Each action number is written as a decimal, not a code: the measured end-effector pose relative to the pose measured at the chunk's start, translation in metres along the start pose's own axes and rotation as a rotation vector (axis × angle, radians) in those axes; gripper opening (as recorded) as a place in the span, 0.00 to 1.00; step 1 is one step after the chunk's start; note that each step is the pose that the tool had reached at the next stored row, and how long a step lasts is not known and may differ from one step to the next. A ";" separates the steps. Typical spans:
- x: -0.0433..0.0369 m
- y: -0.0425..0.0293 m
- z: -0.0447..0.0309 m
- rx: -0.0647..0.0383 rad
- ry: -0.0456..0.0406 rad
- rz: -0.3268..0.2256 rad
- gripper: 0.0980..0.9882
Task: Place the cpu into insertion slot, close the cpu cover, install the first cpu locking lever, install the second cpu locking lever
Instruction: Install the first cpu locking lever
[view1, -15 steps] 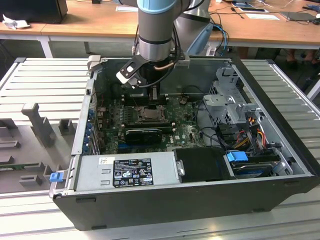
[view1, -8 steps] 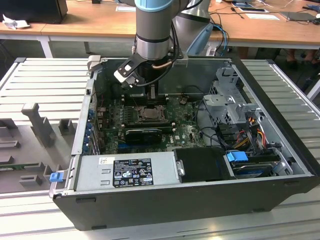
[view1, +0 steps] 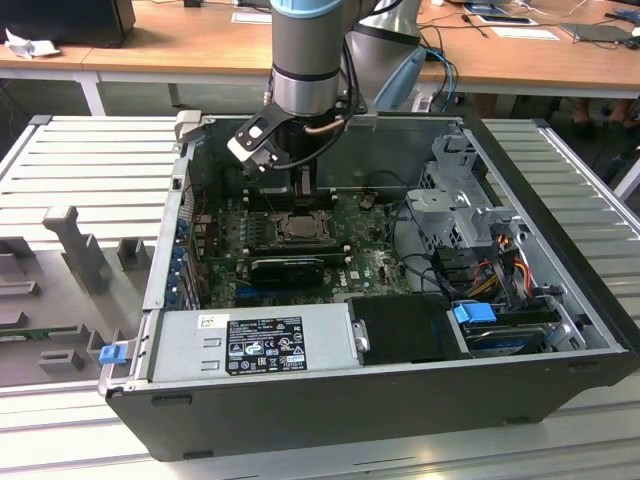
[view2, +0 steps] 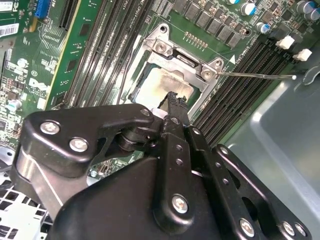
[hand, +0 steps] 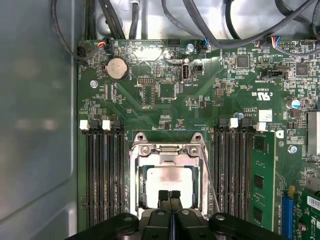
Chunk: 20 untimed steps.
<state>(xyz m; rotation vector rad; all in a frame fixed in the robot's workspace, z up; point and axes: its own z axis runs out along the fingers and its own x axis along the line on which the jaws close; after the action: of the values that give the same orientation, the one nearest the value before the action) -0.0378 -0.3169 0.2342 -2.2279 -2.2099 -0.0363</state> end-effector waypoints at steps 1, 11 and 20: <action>0.0000 0.0000 -0.0005 0.000 0.0000 0.000 0.01; 0.0002 0.0001 -0.0088 0.000 0.0007 0.000 0.01; 0.0003 0.0002 -0.0148 0.000 0.0007 0.000 0.01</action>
<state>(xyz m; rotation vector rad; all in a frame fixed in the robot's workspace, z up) -0.0378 -0.3169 0.2490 -2.2276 -2.2096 -0.0371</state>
